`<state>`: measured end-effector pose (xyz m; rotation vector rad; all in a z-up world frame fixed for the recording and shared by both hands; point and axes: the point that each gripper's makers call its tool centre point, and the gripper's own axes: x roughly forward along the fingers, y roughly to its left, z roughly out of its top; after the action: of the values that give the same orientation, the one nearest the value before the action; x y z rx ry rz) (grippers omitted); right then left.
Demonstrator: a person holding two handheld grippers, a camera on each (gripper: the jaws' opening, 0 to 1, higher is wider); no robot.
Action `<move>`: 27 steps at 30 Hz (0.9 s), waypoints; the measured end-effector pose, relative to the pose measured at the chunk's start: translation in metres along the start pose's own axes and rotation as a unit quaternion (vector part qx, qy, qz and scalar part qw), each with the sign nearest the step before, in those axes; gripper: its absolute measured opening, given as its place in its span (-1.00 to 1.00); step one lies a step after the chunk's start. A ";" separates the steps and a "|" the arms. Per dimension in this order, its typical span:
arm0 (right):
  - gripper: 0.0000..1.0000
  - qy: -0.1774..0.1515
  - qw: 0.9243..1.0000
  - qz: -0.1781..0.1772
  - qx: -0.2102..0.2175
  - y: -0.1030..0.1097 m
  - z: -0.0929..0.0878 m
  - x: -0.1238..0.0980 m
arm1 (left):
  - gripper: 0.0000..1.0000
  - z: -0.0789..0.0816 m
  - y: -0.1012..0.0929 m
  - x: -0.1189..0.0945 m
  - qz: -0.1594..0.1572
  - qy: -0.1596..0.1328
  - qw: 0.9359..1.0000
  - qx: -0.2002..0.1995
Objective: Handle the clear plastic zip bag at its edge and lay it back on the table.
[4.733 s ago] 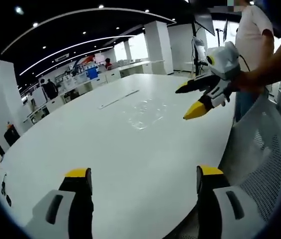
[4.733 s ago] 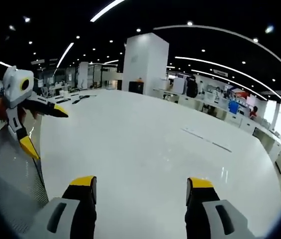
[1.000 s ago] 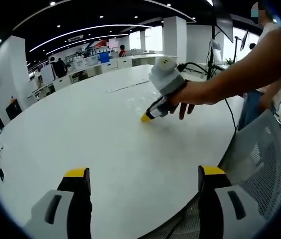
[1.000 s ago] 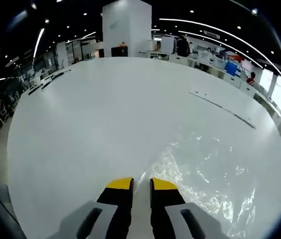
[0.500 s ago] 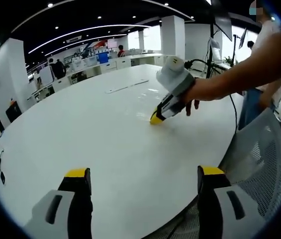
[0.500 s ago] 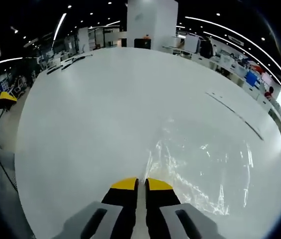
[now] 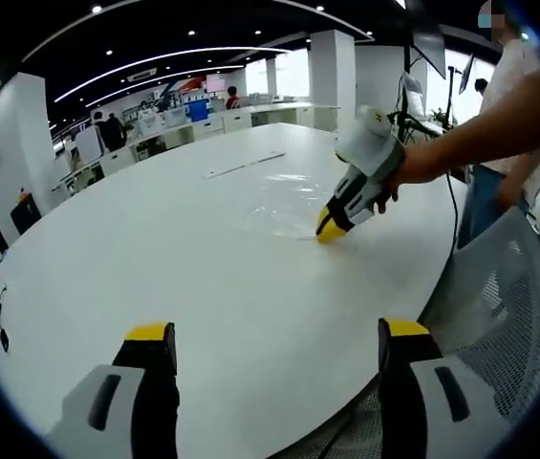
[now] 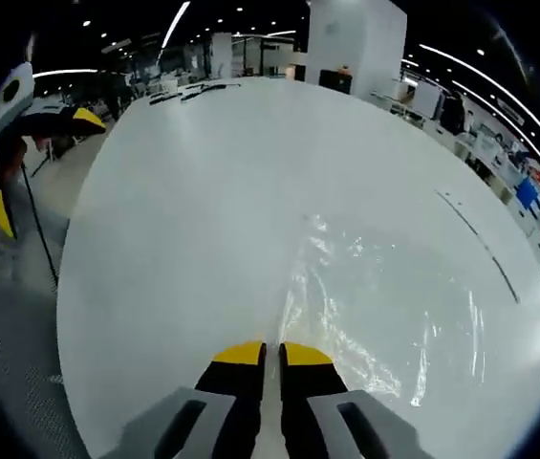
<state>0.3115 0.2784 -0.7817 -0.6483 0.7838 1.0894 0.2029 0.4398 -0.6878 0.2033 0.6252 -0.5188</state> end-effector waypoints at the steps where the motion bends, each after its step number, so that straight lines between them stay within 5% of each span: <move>1: -0.95 0.004 1.000 -0.002 0.004 0.001 -0.004 -0.002 | 0.71 0.000 0.000 0.000 0.000 -0.001 1.000 0.000; 9: -0.68 -0.016 0.999 -0.023 0.046 -0.005 -0.001 -0.003 | 0.71 0.000 0.001 -0.002 0.002 -0.004 1.000 -0.003; 17: -0.68 -0.027 0.991 -0.066 0.109 -0.018 0.019 0.010 | 0.70 0.002 0.001 -0.005 0.005 -0.006 1.000 -0.001; 21: -0.73 -0.013 0.985 -0.071 0.155 -0.019 0.015 0.011 | 0.69 0.003 0.002 -0.007 0.008 -0.006 1.000 0.000; 27: -0.74 -0.005 0.985 -0.073 0.156 -0.020 0.016 0.012 | 0.69 0.001 0.003 -0.008 0.010 -0.007 1.000 -0.003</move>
<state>0.3368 0.2907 -0.7808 -0.4259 0.8630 0.8143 0.1997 0.4454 -0.6821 0.2000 0.6109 -0.4988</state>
